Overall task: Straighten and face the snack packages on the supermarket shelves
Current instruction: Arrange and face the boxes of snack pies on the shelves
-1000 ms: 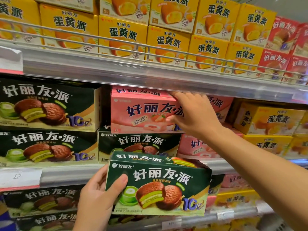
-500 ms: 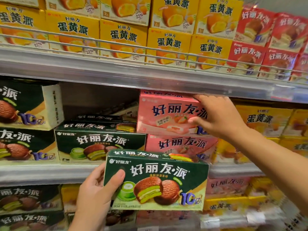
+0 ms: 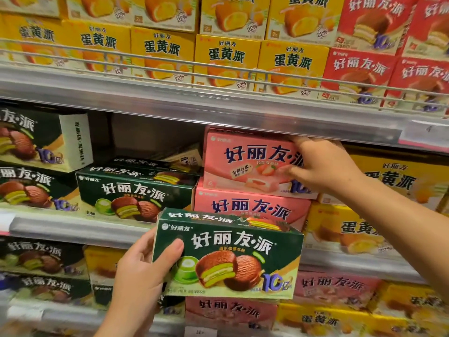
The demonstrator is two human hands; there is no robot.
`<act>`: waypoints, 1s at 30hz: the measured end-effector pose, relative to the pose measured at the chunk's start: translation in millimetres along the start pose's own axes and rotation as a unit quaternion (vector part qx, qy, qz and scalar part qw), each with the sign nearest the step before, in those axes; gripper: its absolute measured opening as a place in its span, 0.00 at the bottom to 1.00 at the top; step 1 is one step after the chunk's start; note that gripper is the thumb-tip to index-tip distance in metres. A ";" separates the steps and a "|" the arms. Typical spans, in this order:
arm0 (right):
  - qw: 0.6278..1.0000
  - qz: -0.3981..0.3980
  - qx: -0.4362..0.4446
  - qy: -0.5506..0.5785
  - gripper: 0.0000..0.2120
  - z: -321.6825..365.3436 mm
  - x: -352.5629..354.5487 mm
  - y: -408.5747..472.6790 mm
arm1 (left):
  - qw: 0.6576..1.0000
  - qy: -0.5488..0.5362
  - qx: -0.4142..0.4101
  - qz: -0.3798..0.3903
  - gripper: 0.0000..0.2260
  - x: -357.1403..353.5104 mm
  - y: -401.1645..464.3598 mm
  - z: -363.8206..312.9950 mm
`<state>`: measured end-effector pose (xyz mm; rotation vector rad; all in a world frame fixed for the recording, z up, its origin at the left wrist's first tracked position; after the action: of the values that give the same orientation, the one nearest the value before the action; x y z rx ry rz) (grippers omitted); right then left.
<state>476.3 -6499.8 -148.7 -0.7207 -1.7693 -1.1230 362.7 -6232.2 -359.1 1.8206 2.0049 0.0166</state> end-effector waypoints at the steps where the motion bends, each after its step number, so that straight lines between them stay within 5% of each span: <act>1: 1.000 -0.001 0.000 0.004 0.18 -0.4 0.0 -0.2 | 1.000 0.005 -0.003 -0.005 0.21 -0.7 -0.5 -1.7; 9: 1.000 0.009 0.010 0.003 0.35 4.0 -5.7 -9.7 | 1.000 0.026 -0.003 -0.006 0.23 -7.1 -1.8 -10.4; 13: 0.974 -0.058 0.154 0.155 0.26 33.8 -4.8 -56.7 | 0.999 0.041 -0.004 -0.001 0.24 -2.5 -4.9 -18.5; 19: 0.945 0.108 0.239 0.197 0.34 86.8 -34.5 -88.2 | 0.996 0.081 -0.041 0.014 0.27 8.4 -10.6 -39.8; 24: 0.957 0.125 0.229 0.125 0.38 125.1 -28.4 -77.2 | 0.994 0.077 -0.068 0.028 0.24 29.8 -11.8 -61.5; 30: 0.969 -0.001 0.242 0.055 0.30 184.5 11.2 -58.5 | 0.982 0.149 -0.097 0.059 0.31 85.5 -2.9 -103.9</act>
<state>354.4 -6356.6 -196.4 -0.3517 -1.8464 -0.6729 322.9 -6122.8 -291.6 1.8951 2.0009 0.5292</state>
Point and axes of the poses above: each hand's wrist, its own y-axis towards the middle knuckle, its own x-axis out of the back of the hand, z = x × y, the point moved 5 cm from there along y, towards the middle knuckle, and after that the axes turned 13 degrees about z, right-handed, at the moved point
